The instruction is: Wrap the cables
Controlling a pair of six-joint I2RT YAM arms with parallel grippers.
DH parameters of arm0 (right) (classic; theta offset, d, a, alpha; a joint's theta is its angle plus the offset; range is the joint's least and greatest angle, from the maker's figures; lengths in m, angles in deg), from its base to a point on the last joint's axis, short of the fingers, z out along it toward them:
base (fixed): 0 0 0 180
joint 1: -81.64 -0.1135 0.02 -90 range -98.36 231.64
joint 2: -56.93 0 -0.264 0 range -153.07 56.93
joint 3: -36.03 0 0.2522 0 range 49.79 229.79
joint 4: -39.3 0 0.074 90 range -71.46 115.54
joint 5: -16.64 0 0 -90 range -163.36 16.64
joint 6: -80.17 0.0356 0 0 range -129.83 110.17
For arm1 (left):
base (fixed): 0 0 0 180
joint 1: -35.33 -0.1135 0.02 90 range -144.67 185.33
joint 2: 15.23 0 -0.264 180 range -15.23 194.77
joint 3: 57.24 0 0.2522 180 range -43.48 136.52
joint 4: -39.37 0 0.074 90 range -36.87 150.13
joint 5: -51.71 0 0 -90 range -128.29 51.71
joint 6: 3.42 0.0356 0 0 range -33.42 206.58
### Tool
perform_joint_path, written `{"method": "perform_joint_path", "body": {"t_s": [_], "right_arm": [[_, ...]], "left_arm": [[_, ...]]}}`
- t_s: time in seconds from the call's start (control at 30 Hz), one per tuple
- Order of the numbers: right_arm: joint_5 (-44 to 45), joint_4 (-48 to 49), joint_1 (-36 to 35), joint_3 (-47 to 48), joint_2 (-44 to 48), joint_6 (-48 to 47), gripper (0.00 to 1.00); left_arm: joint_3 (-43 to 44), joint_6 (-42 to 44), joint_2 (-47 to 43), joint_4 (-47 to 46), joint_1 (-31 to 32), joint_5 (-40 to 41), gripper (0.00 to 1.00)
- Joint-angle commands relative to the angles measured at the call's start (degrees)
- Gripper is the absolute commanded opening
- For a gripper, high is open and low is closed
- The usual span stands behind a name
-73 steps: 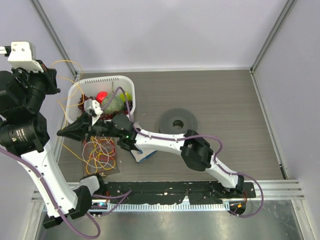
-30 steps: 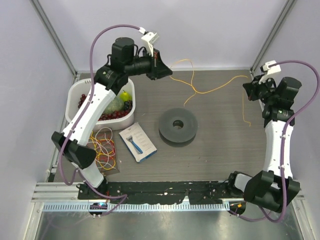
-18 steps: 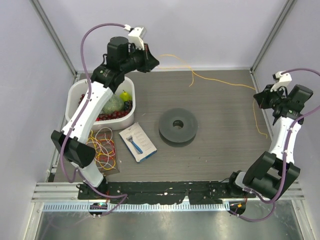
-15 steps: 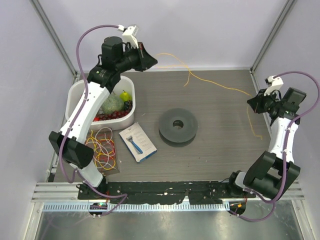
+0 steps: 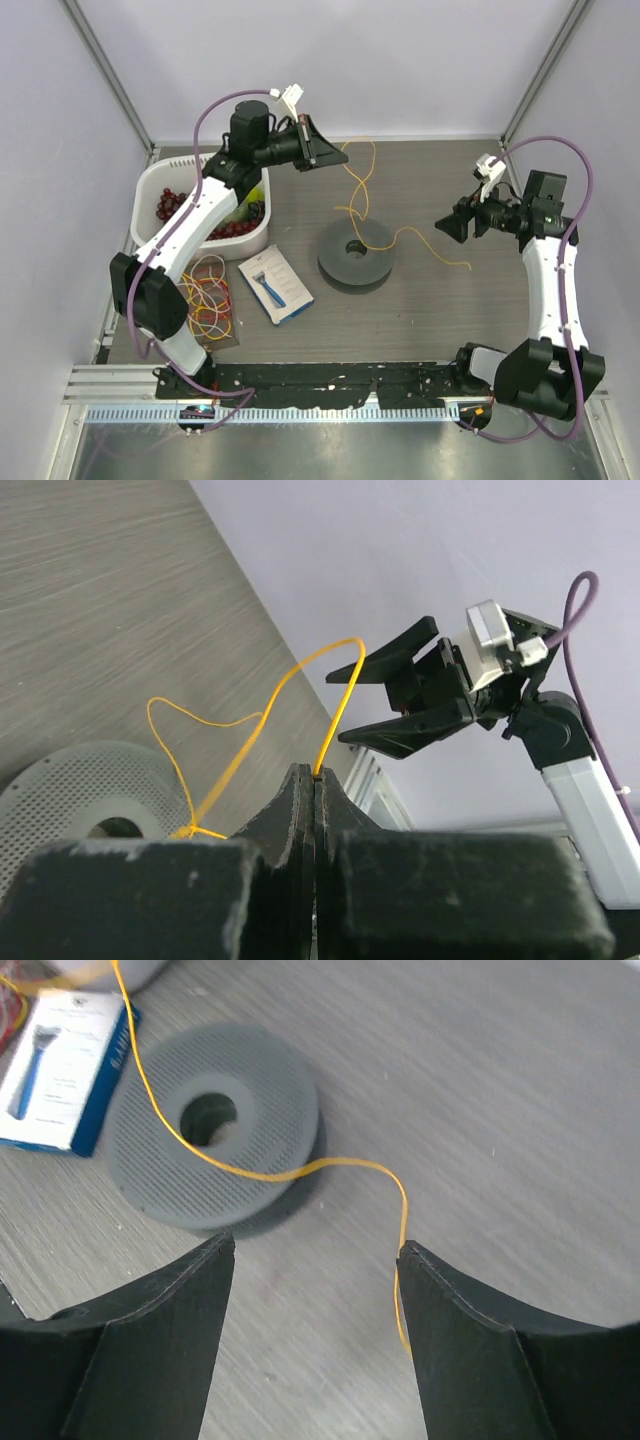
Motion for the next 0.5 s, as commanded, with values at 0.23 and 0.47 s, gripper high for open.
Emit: {"method": "perform_joint_path", "body": {"t_s": [0.23,0.47], "right_arm": [[-1.7,39.2,-15.4,-6.7,13.1,32.4,0.67],[3.0,39.6,-28.5,-4.2,8.2,33.2,0.68]], "left_arm": [[-0.7,-9.9,-1.8,-13.7,1.4,-4.5,0.00],[-0.9,-10.2,-1.9,-14.1,2.3,-4.5,0.00]]}}
